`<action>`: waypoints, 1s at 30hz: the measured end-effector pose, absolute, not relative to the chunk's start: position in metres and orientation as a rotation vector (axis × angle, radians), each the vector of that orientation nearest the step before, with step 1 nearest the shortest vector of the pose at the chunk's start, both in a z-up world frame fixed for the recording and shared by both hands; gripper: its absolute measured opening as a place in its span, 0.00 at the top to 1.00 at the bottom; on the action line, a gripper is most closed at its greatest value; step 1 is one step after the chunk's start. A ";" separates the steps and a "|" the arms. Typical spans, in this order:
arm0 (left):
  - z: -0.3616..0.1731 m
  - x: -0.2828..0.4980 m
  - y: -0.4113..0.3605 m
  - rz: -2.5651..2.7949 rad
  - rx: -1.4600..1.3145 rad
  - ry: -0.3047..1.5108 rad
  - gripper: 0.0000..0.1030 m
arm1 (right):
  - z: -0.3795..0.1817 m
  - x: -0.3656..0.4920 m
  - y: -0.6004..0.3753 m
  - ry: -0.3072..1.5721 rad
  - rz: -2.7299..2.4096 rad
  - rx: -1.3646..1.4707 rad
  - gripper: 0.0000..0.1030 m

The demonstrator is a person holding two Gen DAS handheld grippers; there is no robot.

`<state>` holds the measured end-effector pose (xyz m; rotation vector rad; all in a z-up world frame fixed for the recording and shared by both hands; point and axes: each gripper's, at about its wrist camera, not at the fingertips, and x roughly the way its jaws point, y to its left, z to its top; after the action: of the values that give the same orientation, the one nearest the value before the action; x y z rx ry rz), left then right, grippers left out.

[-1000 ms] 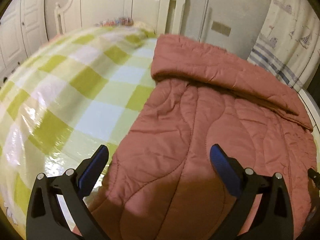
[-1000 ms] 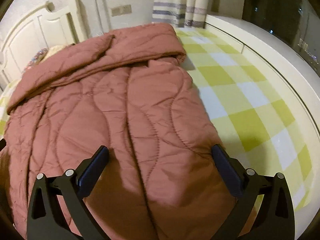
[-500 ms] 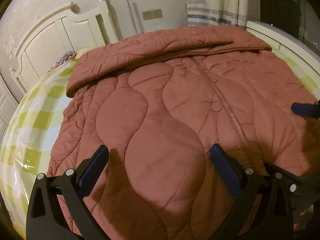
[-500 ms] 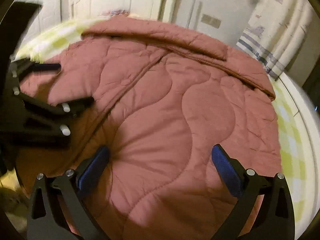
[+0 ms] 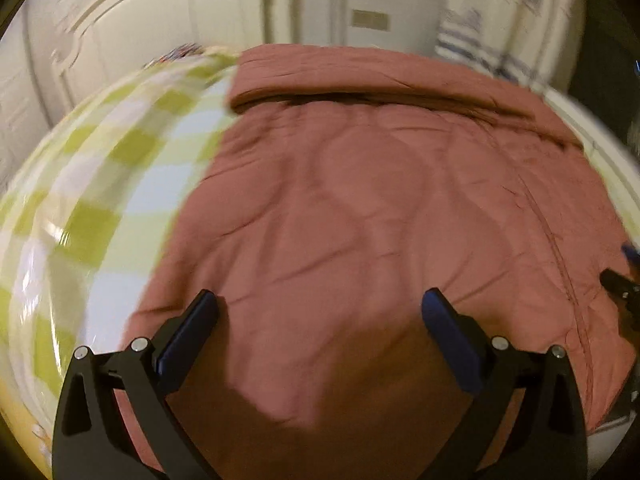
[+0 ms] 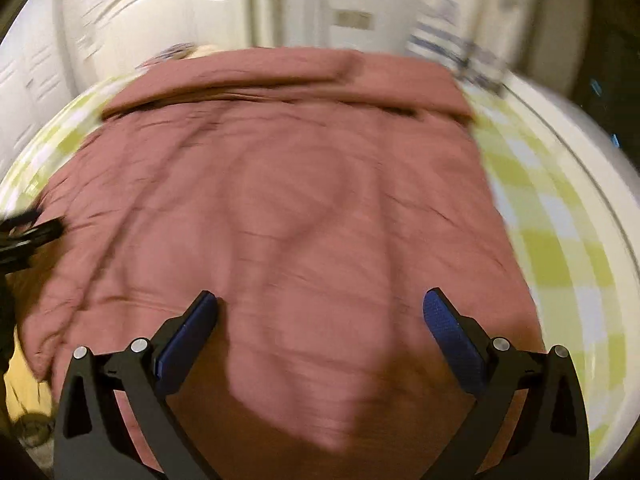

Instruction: Fold large clothes

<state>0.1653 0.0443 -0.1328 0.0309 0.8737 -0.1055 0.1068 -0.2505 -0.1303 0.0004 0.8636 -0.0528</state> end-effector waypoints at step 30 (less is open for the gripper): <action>-0.130 0.115 0.004 -0.249 0.130 0.778 0.02 | -0.123 0.068 -0.193 0.822 0.115 -0.141 0.05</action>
<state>0.1153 0.0041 -0.1297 0.1305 0.7778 -0.2490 0.0680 -0.1932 -0.1234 -0.1408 0.8222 0.1153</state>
